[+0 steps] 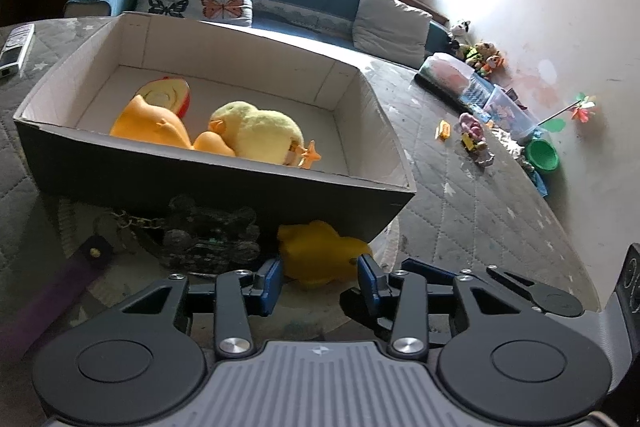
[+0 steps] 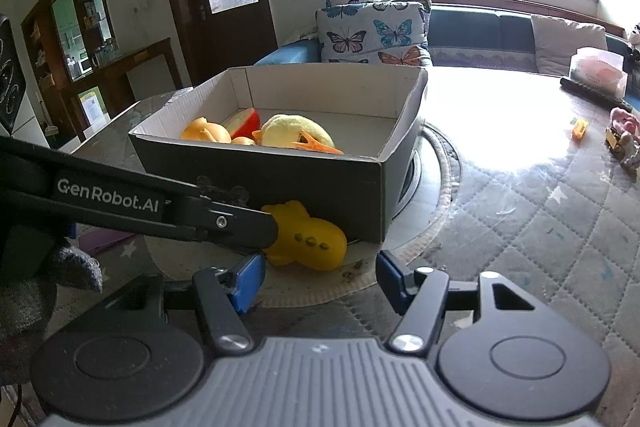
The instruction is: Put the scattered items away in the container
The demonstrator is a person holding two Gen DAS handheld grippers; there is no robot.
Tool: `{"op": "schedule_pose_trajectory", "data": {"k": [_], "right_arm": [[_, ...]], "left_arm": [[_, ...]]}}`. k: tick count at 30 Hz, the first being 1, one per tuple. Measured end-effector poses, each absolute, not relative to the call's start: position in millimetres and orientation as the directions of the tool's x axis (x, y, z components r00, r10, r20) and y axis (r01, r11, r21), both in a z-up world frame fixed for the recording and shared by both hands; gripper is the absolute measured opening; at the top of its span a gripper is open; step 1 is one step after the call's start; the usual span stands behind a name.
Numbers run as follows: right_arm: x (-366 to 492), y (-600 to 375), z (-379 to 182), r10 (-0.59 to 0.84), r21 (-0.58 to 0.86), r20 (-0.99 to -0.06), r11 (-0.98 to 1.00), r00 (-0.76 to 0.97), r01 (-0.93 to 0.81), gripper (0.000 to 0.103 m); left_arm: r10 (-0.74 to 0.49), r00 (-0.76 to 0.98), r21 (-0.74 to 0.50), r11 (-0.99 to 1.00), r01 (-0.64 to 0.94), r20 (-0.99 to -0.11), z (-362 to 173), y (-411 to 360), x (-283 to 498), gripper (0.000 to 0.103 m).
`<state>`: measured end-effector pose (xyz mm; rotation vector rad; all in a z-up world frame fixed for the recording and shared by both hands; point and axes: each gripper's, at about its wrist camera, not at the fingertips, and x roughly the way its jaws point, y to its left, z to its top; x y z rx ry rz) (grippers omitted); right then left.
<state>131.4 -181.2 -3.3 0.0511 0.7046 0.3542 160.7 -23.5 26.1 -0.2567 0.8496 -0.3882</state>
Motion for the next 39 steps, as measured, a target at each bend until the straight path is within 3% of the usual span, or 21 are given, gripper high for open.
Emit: {"op": "schedule_pose_trajectory", "data": {"k": [14, 32, 39], "right_arm": [[141.9, -178.9, -10.1, 0.354, 0.177, -0.630, 0.932, 0.691, -0.317, 0.055], [154.3, -176.2, -13.7, 0.364, 0.177, -0.637, 0.927, 0.679, -0.331, 0.047], [154.1, -176.3, -13.7, 0.360, 0.172, -0.639, 0.928, 0.680, -0.329, 0.046]], "left_arm": [[-0.429, 0.597, -0.381, 0.900, 0.213, -0.678, 18.1, -23.5, 170.3, 0.042], [-0.460, 0.579, -0.416, 0.883, 0.218, -0.673, 10.2, -20.6, 180.5, 0.034], [-0.457, 0.581, -0.415, 0.884, 0.214, -0.674, 9.8, -18.5, 180.5, 0.026]]}}
